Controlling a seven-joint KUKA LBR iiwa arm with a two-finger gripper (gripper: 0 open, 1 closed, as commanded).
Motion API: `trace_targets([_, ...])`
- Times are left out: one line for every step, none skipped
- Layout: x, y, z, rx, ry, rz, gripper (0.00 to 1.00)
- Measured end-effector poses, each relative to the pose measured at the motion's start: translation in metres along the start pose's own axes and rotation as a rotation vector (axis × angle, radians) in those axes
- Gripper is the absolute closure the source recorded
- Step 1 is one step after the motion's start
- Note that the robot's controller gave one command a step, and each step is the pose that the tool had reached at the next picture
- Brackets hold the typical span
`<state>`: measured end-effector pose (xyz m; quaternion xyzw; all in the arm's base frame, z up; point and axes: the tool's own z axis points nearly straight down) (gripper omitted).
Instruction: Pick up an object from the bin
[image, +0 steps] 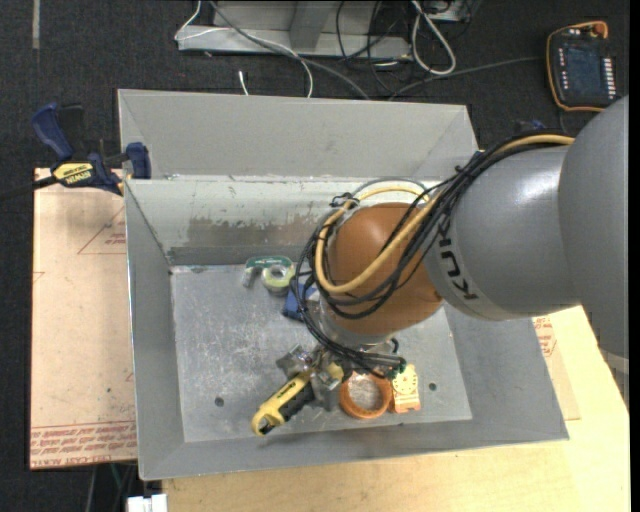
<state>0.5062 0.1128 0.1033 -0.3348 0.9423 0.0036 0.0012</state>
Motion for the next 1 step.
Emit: trace_targets([0.0007,0.0011,-0.0414,-0.003,0.004,0.001,1.00])
